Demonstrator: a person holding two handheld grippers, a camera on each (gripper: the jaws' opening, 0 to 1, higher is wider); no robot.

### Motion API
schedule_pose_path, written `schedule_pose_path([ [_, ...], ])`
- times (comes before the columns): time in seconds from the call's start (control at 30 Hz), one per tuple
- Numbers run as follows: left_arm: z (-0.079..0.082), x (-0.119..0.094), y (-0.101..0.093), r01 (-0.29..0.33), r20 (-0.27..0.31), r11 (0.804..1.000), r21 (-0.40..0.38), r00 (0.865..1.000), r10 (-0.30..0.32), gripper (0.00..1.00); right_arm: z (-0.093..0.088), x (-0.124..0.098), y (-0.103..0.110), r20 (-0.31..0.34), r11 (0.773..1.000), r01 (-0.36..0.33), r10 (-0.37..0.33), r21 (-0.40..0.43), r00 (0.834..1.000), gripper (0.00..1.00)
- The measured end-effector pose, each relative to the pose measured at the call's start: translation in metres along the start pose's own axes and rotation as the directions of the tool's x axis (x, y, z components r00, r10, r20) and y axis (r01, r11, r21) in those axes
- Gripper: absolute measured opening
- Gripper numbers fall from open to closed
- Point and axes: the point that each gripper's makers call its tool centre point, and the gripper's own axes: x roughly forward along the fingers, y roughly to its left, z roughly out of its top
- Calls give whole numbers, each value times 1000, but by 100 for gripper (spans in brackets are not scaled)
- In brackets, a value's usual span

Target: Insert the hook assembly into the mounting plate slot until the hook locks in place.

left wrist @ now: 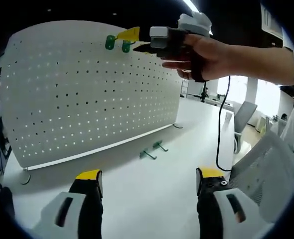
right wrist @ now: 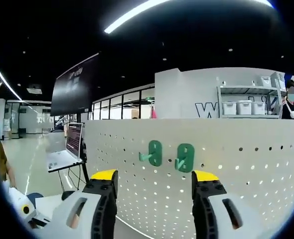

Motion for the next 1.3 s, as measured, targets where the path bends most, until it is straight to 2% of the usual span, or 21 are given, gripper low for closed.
schedule_pose_path([
  [0.43, -2, 1, 1, -1, -9, 1000, -2, 1000, 1, 79, -19, -22, -4, -28, 999, -43, 43, -2, 999, 59],
  [0.7, -4, 1, 2, -3, -18, 1000, -3, 1000, 3, 79, -34, -44, -2, -54, 997, -78, 78, -7, 995, 59],
  [0.87, -6, 2, 1, -3, -26, 1000, -5, 1000, 3, 79, -44, -56, -3, -67, 996, -82, 84, 25, 994, 61],
  [1.3, -9, 2, 1, -2, -37, 1000, -5, 999, 1, 80, -64, -80, 0, -99, 995, -97, 99, 24, 990, 62],
])
